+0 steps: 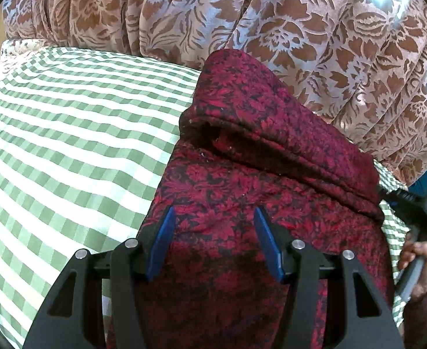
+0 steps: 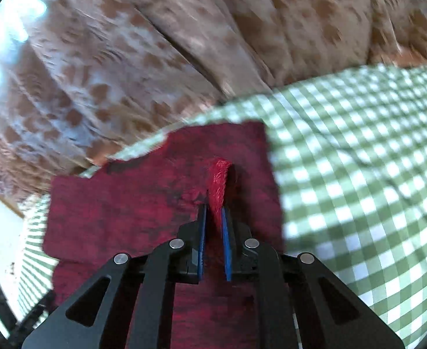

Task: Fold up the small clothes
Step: 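Grasp the folded sleeve edge with the right gripper and tuck it along the side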

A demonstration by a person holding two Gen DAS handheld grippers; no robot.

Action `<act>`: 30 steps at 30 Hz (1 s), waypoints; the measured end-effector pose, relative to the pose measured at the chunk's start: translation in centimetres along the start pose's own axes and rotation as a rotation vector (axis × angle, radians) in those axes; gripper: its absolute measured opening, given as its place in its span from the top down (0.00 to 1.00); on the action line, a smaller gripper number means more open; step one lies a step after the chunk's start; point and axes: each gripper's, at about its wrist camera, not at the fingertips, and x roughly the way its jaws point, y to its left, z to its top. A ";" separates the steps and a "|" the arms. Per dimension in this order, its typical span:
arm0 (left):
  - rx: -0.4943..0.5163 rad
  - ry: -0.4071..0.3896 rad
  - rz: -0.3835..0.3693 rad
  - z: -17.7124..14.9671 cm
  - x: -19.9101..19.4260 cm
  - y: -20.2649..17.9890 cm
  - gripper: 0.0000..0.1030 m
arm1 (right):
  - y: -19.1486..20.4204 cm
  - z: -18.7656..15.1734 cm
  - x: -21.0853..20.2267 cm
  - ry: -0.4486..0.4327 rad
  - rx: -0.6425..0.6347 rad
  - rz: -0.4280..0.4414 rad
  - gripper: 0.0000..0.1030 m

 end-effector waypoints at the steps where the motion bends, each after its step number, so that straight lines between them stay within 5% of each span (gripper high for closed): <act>1: -0.008 0.002 -0.008 0.2 -0.2 0.3 0.45 | -0.1 -0.3 0.1 -0.001 0.002 0.002 0.91; 8: -0.099 -0.021 -0.056 3.0 -1.4 3.7 0.36 | 0.8 -0.6 -1.7 -0.035 -0.100 -0.043 0.91; 16: -0.139 0.009 -0.131 7.3 1.2 6.2 0.33 | 3.4 -0.1 -4.5 -0.100 -0.154 0.008 0.82; 17: -0.162 0.018 -0.153 8.1 2.0 6.6 0.32 | 3.7 0.0 -4.2 -0.097 -0.166 0.008 0.79; 18: -0.175 0.024 -0.166 8.7 2.5 6.8 0.32 | 4.4 0.0 -3.7 -0.097 -0.185 0.004 0.63; 20: -0.199 0.039 -0.208 9.8 3.7 7.1 0.31 | 5.1 0.0 -3.0 -0.104 -0.193 0.003 0.49; 30: -0.301 0.150 -0.379 14.3 11.3 7.0 0.32 | 5.2 -0.8 1.6 -0.042 -0.199 -0.015 0.50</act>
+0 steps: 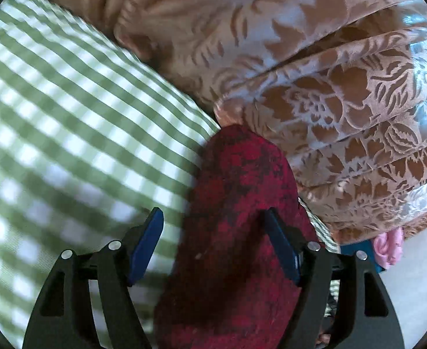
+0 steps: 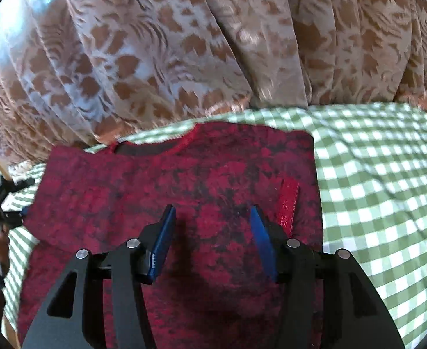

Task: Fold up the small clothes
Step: 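Grasp the folded sleeve edge with the right gripper and tuck it along the side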

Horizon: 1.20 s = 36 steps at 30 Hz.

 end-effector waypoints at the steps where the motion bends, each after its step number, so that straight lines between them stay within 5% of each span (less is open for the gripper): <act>1: -0.001 0.004 -0.007 0.1 0.5 -0.1 0.38 | -0.1 -0.3 0.2 -0.003 0.003 0.003 0.49; 2: 0.012 0.016 -0.026 0.0 1.0 -0.5 0.63 | -0.2 -0.5 0.3 -0.007 0.001 0.003 0.49; 5: 0.142 -0.052 0.035 -1.2 0.1 -3.0 0.77 | -0.1 -0.6 0.4 -0.011 -0.004 0.004 0.47; 8: 0.303 -0.137 0.193 -3.1 -0.6 -5.4 0.78 | 0.2 -0.5 0.7 -0.002 -0.020 -0.006 0.45; 10: 0.381 -0.117 0.378 -4.1 1.7 -5.4 0.77 | 0.7 -0.5 1.2 0.007 -0.045 -0.032 0.44; 14: 0.345 -0.149 0.458 -3.7 3.2 -4.8 0.57 | 1.6 -0.7 1.9 0.008 -0.100 -0.076 0.43; 18: 0.412 -0.268 0.568 -5.3 1.1 -7.4 0.56 | 1.2 -0.6 1.9 0.008 -0.091 -0.065 0.42; 21: 0.511 -0.370 0.554 -7.8 -1.2 -9.7 0.58 | 1.3 -0.6 1.9 0.008 -0.091 -0.068 0.42; 25: 0.682 -0.293 0.529 -10.6 1.3 -11.8 0.57 | 1.3 -0.7 1.9 0.008 -0.096 -0.074 0.42; 28: 0.627 -0.173 0.581 -9.5 5.7 -9.9 0.58 | 1.3 -0.6 2.1 0.011 -0.100 -0.079 0.41; 36: 0.546 -0.244 0.532 -10.2 2.7 -9.7 0.57 | 1.1 -0.7 2.4 0.007 -0.090 -0.070 0.41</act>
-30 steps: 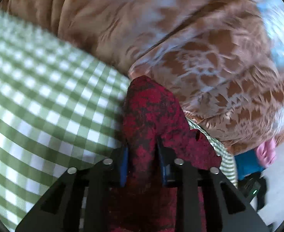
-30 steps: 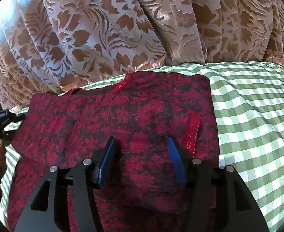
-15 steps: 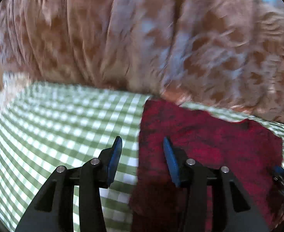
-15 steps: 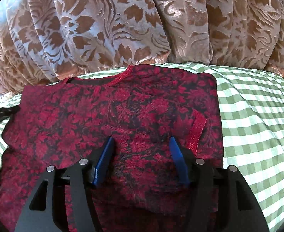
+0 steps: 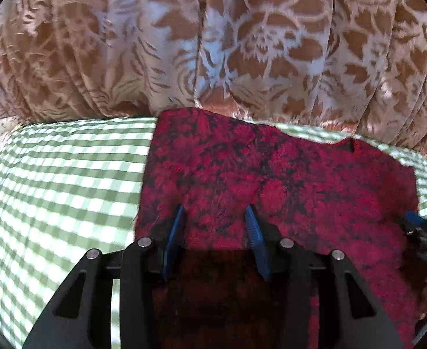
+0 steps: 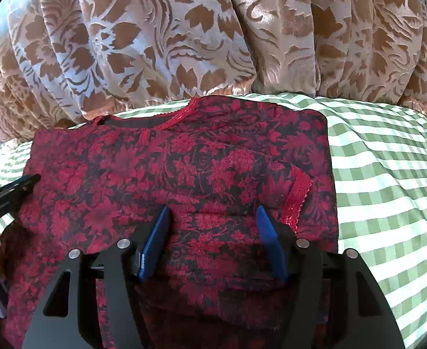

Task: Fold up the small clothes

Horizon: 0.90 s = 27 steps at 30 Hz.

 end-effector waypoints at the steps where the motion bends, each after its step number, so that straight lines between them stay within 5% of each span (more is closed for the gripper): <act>1: -0.013 -0.008 0.008 -0.2 -0.9 0.1 0.55 | -0.1 0.0 0.0 0.000 0.004 0.003 0.41; 5: -0.017 -0.060 0.017 -1.9 -4.8 0.0 0.47 | -0.1 0.1 -0.4 -0.003 0.009 0.024 0.35; 9: 0.004 -0.081 0.022 -4.1 -8.2 -0.1 0.44 | 1.0 0.0 -2.2 -0.003 -0.036 0.017 0.12; 13: 0.003 -0.071 0.017 -5.7 -10.3 0.2 0.39 | 0.9 -1.3 -4.9 -0.006 -0.030 0.026 0.11; 20: 0.016 -0.066 0.011 -8.6 -13.5 -0.2 0.36 | -1.0 -6.1 -7.9 0.123 0.045 0.044 0.09; 27: 0.013 -0.065 0.011 -11.1 -15.7 0.1 0.35 | -1.0 -9.9 -11.9 0.116 0.006 0.057 0.09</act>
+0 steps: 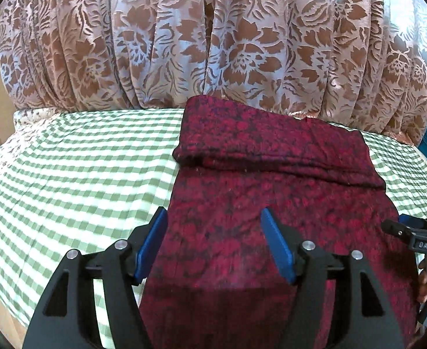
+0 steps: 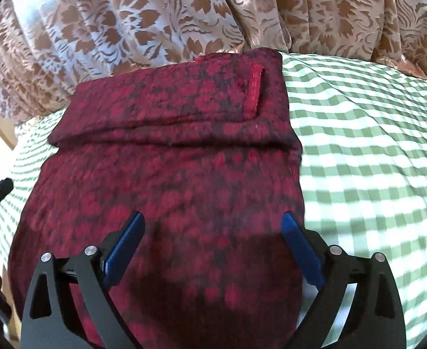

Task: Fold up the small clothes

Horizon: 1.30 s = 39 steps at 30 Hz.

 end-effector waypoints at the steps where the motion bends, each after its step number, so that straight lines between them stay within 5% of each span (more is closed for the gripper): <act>1: -0.001 0.001 0.001 -0.2 -0.2 0.1 0.35 | 0.1 -0.4 -0.4 0.000 -0.006 0.000 0.09; 26: -0.081 0.083 0.057 -5.8 -2.4 4.7 0.32 | -1.7 -9.5 -5.0 0.092 0.074 0.097 0.09; 34: -0.145 0.207 -0.081 -9.8 -4.1 7.7 0.42 | -1.7 -11.9 -6.9 0.154 0.080 0.219 0.09; 39: -0.121 0.279 -0.160 -13.3 -4.6 7.0 0.52 | -1.1 -14.0 -7.6 0.229 0.056 0.271 0.36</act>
